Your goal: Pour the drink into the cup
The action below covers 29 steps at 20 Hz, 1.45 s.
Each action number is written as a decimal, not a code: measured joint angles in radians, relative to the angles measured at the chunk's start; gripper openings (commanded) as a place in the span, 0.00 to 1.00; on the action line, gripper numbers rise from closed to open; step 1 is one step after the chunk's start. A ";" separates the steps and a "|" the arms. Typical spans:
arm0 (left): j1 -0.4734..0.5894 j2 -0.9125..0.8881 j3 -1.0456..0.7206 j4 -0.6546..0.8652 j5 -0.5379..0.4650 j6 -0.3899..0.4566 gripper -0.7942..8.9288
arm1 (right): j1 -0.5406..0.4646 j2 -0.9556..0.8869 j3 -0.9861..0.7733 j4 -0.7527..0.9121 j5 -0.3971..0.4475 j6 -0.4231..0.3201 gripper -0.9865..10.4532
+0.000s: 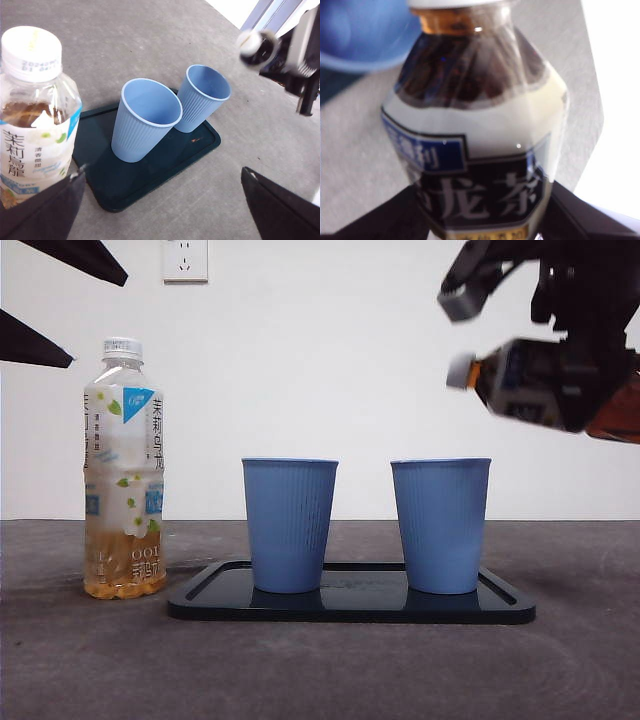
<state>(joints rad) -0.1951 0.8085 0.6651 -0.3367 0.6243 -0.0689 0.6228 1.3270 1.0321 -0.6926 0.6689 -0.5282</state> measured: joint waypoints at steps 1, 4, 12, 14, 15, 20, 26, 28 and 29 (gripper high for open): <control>0.000 0.000 0.000 0.000 0.000 0.000 0.59 | 0.001 0.013 0.000 -0.003 0.014 -0.007 0.26; 0.000 0.000 0.000 0.000 0.000 0.000 0.59 | 0.013 0.031 0.000 -0.027 0.057 -0.031 0.26; -0.006 -0.003 0.000 0.000 0.000 0.000 0.59 | 0.034 0.066 0.000 -0.037 0.158 -0.121 0.26; -0.007 -0.005 0.000 0.000 0.000 0.000 0.59 | 0.037 0.084 0.000 -0.036 0.193 -0.142 0.26; -0.010 -0.006 0.000 0.000 0.000 0.000 0.59 | 0.043 0.092 0.000 -0.034 0.213 -0.156 0.26; -0.014 -0.011 0.000 0.001 0.000 0.000 0.59 | 0.065 0.106 0.000 -0.026 0.237 -0.211 0.26; -0.016 -0.011 0.000 0.001 0.000 0.000 0.59 | 0.078 0.108 0.000 -0.026 0.270 -0.238 0.26; -0.016 -0.011 0.000 0.001 0.000 0.000 0.59 | 0.078 0.108 0.000 -0.019 0.282 -0.229 0.26; -0.016 -0.011 0.000 0.001 0.000 0.000 0.59 | 0.078 0.108 0.000 -0.012 0.289 -0.208 0.26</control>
<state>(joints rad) -0.2111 0.7975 0.6651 -0.3359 0.6239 -0.0689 0.7006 1.4349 1.0325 -0.7048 0.9577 -0.7361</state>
